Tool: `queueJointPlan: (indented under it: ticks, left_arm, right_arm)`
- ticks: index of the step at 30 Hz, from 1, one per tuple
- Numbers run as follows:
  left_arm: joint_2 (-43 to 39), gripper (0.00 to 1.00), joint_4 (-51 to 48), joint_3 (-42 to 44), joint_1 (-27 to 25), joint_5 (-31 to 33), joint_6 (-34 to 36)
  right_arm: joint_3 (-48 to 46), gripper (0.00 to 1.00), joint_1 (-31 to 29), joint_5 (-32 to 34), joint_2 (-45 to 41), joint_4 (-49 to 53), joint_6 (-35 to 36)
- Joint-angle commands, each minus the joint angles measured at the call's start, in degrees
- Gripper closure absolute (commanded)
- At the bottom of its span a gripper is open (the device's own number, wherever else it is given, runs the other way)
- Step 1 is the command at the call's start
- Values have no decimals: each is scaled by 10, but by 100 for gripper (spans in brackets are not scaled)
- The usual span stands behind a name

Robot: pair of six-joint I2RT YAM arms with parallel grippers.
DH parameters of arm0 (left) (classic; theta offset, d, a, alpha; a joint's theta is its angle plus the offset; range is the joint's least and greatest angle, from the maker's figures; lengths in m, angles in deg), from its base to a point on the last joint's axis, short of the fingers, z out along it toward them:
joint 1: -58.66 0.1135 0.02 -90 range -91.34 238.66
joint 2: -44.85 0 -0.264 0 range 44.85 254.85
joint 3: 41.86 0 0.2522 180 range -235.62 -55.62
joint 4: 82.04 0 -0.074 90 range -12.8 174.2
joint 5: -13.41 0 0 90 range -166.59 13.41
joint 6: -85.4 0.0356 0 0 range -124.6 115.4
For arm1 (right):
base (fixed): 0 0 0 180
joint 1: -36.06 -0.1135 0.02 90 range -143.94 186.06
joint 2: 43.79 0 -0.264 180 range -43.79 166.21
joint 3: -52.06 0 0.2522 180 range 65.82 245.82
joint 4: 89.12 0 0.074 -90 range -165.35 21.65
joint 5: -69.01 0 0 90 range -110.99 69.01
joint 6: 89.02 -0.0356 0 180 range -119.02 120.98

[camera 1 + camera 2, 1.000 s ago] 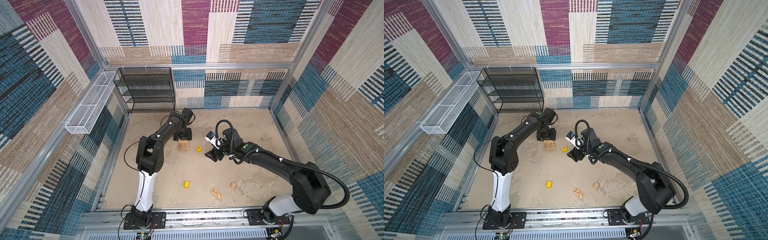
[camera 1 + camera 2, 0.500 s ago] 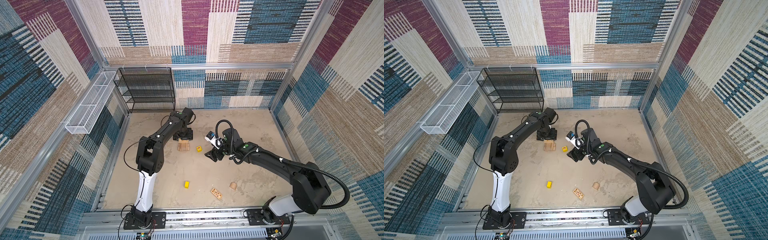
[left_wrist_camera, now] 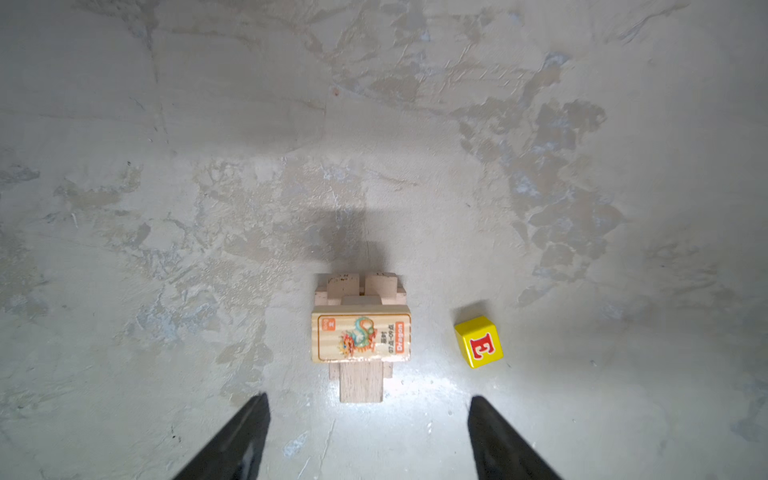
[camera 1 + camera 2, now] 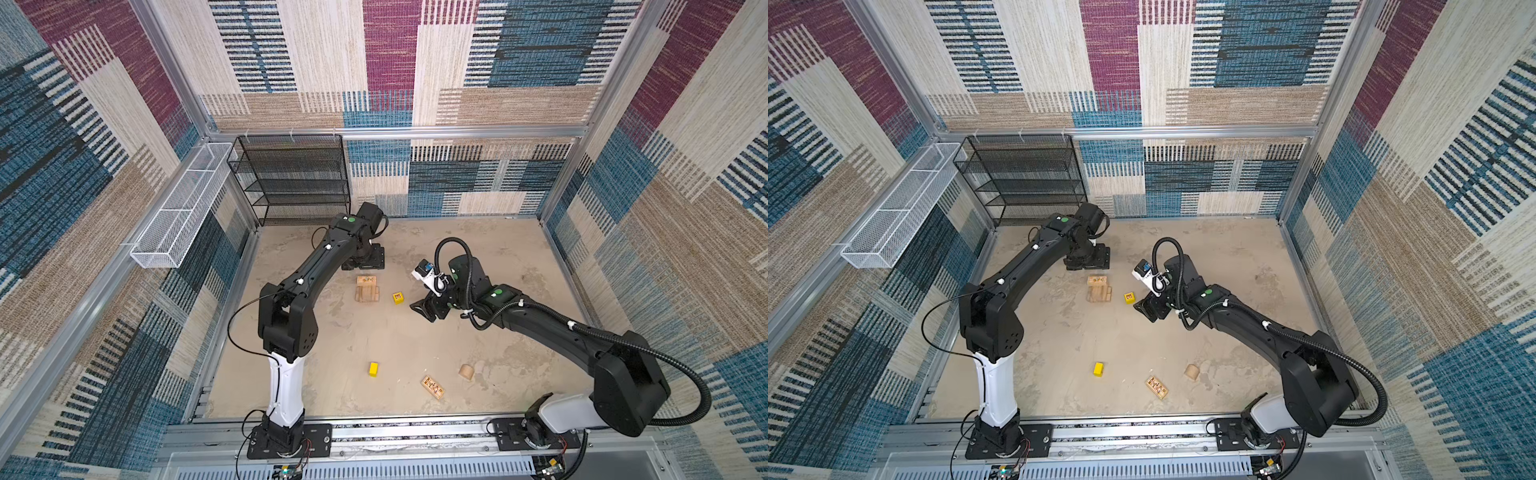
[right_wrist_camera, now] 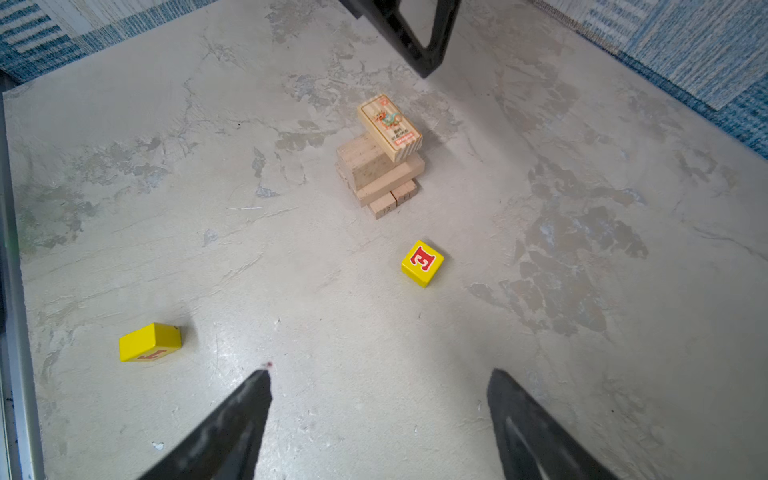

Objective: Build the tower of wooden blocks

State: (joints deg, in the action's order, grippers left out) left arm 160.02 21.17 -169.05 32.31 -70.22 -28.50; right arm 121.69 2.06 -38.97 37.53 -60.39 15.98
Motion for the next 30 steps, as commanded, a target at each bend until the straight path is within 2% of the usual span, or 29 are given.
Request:
queueJointPlan:
  ticks: [1,4,8,12,17,23,30]
  left_arm:
    - [-34,19,-5,-6,-7,28,40]
    - [-74,18,-4,-2,-19,55,76]
    - [-136,18,-4,17,-52,98,130]
    - [-198,17,-4,61,-95,134,165]
    - [-295,18,34,175,-144,133,204]
    - [-442,19,125,339,-147,106,231]
    - [-582,16,205,486,-147,105,265]
  right_arm:
    - [8,16,1,-1,-16,9,-28]
    - [6,18,-1,-1,-39,26,-62]
    - [-12,19,-1,40,-83,49,-153]
    - [-21,23,-14,67,-118,118,-238]
    - [-53,26,-120,144,-161,201,-343]
    - [-120,34,-226,182,-188,246,-471]
    - [-137,34,-302,204,-140,273,-499]
